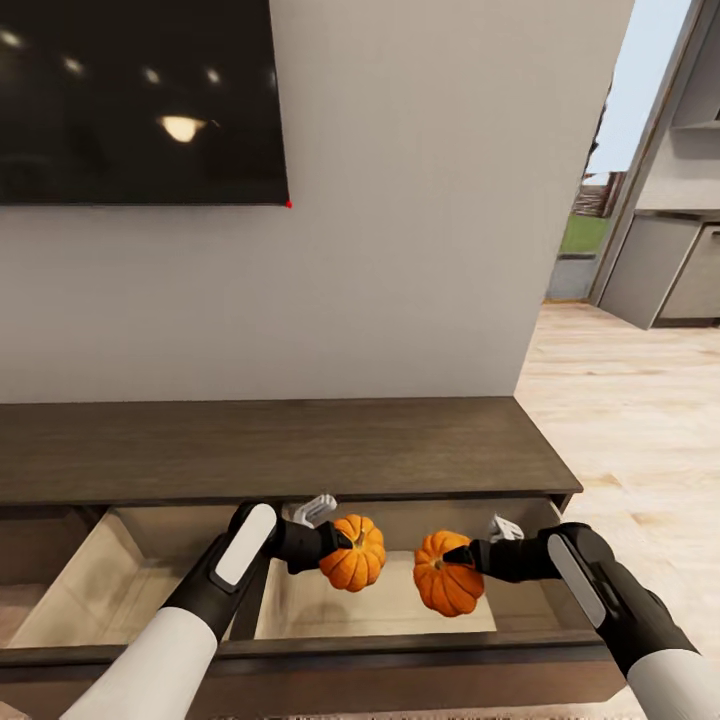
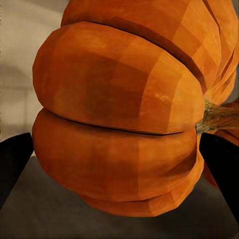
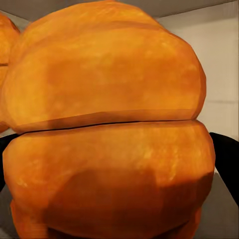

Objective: Place each of the two pumpkins and all three candles from the living room inside a cabinet in the living room (use any cabinet), then make sure every cabinet is closed, and position the cauldron so it is next to a table in the living room.

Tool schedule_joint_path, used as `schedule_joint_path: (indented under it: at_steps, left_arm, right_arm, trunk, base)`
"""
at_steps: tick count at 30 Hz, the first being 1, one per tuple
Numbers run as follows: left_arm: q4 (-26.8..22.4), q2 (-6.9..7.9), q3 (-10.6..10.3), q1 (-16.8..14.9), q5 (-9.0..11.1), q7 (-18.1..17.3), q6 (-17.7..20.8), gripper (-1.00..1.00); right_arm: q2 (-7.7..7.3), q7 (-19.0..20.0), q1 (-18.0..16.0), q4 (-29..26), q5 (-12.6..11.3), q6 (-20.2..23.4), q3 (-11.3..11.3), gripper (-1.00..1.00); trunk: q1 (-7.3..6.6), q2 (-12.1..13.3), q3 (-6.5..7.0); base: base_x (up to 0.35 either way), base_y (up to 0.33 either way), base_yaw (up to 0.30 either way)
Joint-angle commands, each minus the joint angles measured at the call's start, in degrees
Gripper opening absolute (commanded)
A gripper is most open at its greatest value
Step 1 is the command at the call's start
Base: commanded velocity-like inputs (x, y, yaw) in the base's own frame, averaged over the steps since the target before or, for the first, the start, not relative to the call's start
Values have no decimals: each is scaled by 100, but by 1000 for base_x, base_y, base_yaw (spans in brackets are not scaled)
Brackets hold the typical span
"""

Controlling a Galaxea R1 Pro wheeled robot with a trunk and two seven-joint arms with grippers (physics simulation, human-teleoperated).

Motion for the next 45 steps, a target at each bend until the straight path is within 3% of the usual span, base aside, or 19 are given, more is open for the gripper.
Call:
schedule_joint_path:
  at_steps: [1, 8, 17, 28, 45]
  left_arm:
    - [3, 0, -6, -3, 71, 64, -2, -100]
    - [205, -4, 7, -7, 71, 58, -92, -100]
    - [249, 1, -4, -6, 81, 54, -238, -100]
    - [249, 47, -10, -3, 89, 45, -303, -100]
    - [400, 50, -14, -5, 80, 40, -306, -100]
  right_arm:
    - [-4, 57, -5, 1, 45, 8, 10, -100]
    - [-5, 50, -5, -77, 53, 8, 15, -100]
    - [-4, 49, -5, -97, 60, 8, 17, -100]
    - [-4, 42, -1, -98, 62, 8, 28, -100]
    - [-4, 49, 3, -198, 62, 8, 121, -100]
  trunk:
    - [1, -4, -28]
    - [19, -14, -183]
    - [19, -14, -183]
    - [19, -14, -183]
    - [19, -14, -183]
  base:
    - [0, 0, 0]
    - [0, 0, -42]
    - [0, -12, -97]
    - [0, -282, -3]
    - [51, -59, 107]
